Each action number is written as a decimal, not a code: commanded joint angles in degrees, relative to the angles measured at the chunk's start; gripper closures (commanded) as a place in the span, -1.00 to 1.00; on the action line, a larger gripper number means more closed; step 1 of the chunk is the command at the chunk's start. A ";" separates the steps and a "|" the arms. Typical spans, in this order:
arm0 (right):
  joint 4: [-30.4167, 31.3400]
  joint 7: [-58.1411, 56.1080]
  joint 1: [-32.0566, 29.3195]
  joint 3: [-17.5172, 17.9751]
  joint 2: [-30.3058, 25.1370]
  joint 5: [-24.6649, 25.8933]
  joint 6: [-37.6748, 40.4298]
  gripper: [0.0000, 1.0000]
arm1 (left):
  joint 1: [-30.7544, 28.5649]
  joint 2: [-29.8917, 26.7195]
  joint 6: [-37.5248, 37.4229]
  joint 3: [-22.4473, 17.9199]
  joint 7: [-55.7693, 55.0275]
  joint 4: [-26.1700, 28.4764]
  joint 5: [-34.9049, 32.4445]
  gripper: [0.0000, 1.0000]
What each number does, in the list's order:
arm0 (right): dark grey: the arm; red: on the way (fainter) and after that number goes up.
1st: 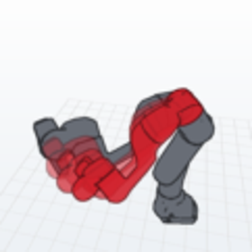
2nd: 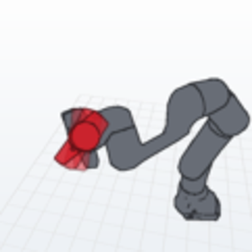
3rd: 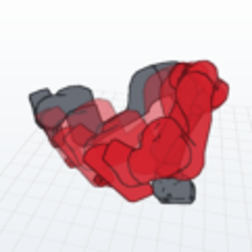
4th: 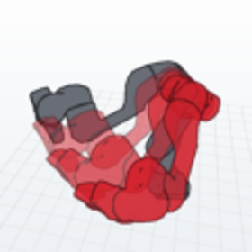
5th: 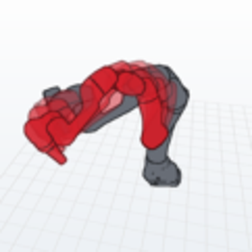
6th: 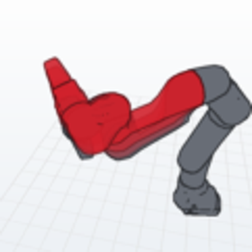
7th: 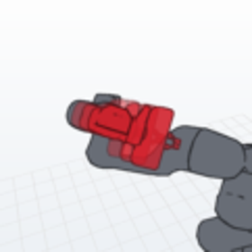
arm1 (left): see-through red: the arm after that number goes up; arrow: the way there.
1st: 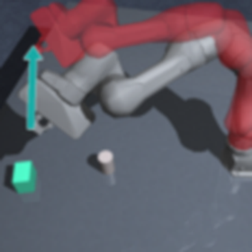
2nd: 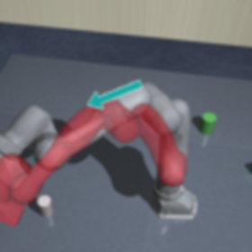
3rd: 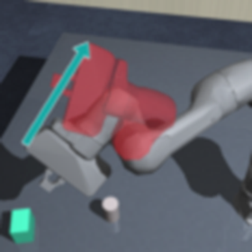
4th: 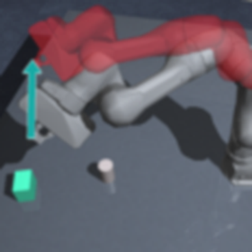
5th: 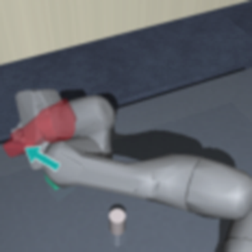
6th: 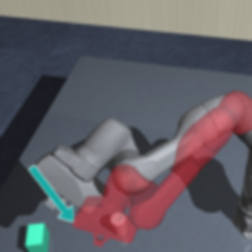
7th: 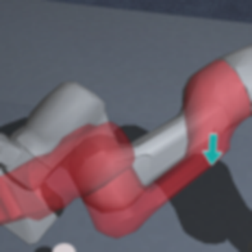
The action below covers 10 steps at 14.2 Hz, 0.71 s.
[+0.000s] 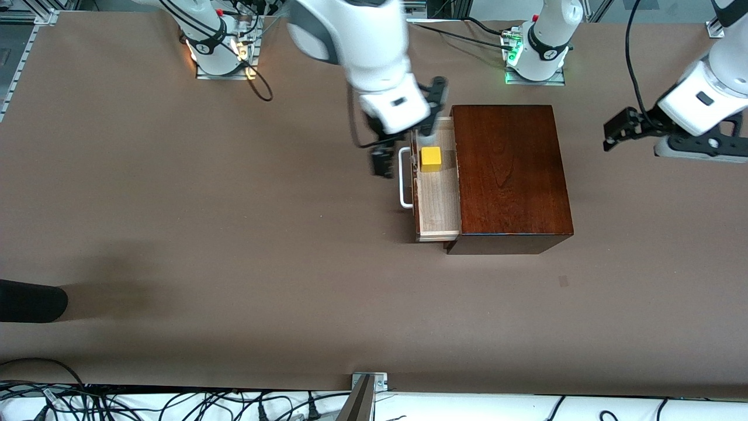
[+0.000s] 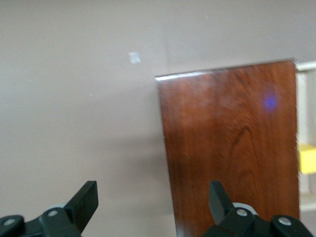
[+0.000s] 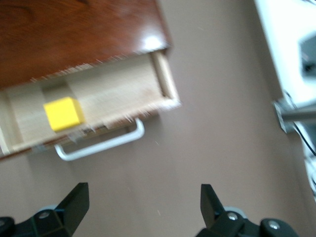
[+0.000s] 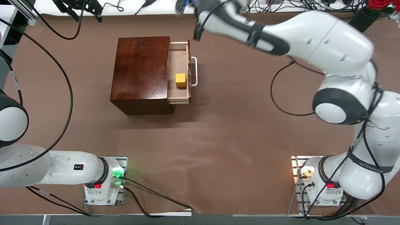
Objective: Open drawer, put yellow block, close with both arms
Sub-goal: 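Lift the right gripper away from the drawer and retract it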
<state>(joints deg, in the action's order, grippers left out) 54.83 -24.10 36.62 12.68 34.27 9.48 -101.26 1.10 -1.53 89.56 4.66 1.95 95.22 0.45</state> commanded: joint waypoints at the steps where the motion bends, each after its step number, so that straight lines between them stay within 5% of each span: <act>1: 13.08 0.11 -7.67 0.77 -12.70 -2.79 0.71 -1.00 | 0.83 3.02 -6.84 2.44 6.89 -4.61 1.58 -1.00; 6: 23.81 0.63 -19.72 0.68 -25.19 -3.06 1.77 -1.00 | 1.27 5.05 -8.88 8.60 26.32 -4.52 5.51 -1.00; 10: 30.50 1.07 -30.36 0.24 -31.09 -6.82 2.55 -1.00 | 4.16 10.39 0.22 14.74 31.08 -4.43 7.20 -1.00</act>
<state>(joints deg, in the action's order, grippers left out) 79.79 -23.99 10.73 12.44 7.47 5.80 -98.44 3.64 4.78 85.77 16.84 29.98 92.85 6.91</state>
